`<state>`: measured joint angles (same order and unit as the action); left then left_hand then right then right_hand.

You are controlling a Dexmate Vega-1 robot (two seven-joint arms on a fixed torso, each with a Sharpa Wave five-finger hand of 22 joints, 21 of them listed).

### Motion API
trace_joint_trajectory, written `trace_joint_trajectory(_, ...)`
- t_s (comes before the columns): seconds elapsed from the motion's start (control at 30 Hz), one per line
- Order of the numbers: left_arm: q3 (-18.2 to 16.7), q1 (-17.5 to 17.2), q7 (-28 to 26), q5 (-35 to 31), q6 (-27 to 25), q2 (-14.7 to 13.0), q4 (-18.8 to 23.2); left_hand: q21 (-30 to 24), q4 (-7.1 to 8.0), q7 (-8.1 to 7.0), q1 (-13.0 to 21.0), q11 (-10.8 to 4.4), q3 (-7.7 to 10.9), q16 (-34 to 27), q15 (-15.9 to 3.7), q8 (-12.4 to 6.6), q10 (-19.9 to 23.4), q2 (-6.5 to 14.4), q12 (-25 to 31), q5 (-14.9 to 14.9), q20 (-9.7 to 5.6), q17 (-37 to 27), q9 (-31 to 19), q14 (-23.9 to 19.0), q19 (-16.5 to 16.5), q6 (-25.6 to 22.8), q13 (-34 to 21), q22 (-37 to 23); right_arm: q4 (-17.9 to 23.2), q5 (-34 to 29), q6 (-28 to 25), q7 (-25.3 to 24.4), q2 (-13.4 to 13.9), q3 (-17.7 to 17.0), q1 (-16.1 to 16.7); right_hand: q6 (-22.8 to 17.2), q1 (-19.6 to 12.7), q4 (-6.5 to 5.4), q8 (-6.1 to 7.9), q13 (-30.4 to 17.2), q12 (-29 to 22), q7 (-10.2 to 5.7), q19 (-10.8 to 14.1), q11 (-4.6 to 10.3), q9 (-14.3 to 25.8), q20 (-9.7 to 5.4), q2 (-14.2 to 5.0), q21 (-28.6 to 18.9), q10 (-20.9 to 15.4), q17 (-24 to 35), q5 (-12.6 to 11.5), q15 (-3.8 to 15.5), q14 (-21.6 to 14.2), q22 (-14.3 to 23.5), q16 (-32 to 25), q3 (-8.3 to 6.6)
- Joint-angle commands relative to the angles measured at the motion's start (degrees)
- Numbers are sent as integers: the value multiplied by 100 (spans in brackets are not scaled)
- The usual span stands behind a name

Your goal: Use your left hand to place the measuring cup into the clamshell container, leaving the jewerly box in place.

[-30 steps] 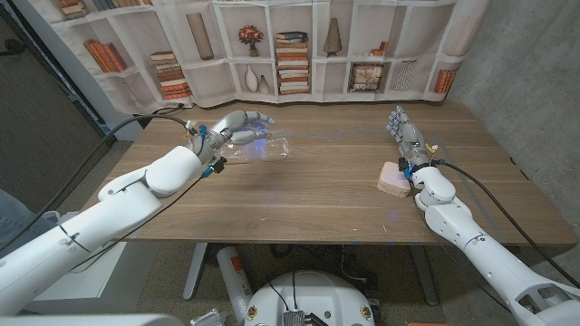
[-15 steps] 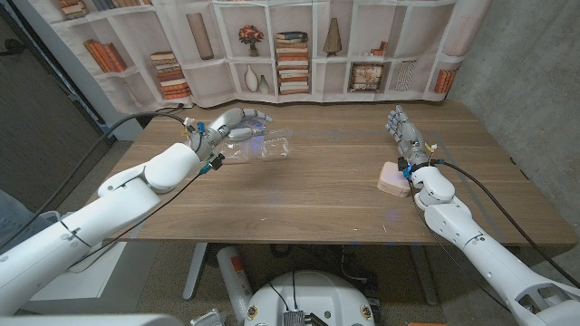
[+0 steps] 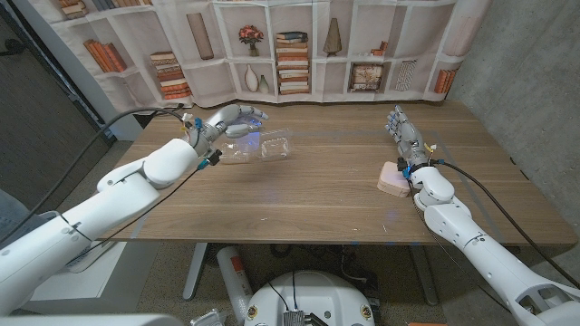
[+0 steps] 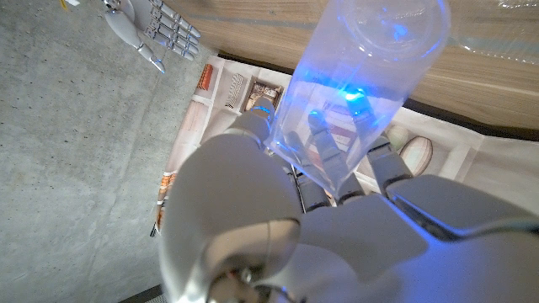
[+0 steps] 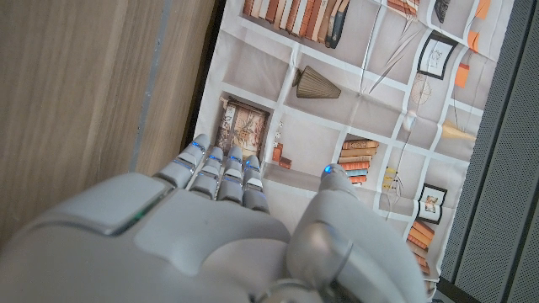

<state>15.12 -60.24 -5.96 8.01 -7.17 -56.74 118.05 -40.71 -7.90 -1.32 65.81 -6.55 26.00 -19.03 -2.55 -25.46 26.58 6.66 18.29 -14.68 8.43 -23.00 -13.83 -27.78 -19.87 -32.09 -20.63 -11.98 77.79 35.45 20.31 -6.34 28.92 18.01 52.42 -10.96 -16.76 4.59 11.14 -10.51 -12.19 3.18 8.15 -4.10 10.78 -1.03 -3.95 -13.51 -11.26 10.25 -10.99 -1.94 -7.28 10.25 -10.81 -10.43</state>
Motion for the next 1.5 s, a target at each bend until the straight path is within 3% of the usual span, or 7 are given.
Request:
trace_joint_trajectory(0.03,-9,90,-49,39,-16,18,-153,-40,-3,-2,-12,-37,40,29,-141,-58,71,22,-20,-1,-14,-34,-11,-26,17,-61,-19,-10,-14,-19,-30,-22,-20,24,-30,-29,-64,28,20,-20,-20,-13,46,-1,18,-1,-6,2,-57,25,10,14,-36,26,-1,-24)
trace_joint_trajectory(0.7,32,298,-41,136,127,100,-514,-92,-17,-23,-13,-53,85,38,-174,-72,146,4,-31,6,-38,-54,20,-58,71,-107,-50,-5,-8,-52,-61,-64,-38,52,-49,-29,-62,34,18,-20,-20,-7,57,-5,18,-2,-12,22,-64,25,10,15,-45,28,-2,-25)
trace_joint_trajectory(1.5,156,601,-17,225,-59,169,-766,-162,-25,-66,-18,-66,140,52,-216,-110,214,-12,-57,15,-51,-80,54,-88,128,-207,-89,0,-59,-35,-35,-6,-47,56,-90,-32,-59,45,18,-20,-20,-4,127,-8,18,-34,-19,30,-78,25,12,35,-72,30,-6,-24)
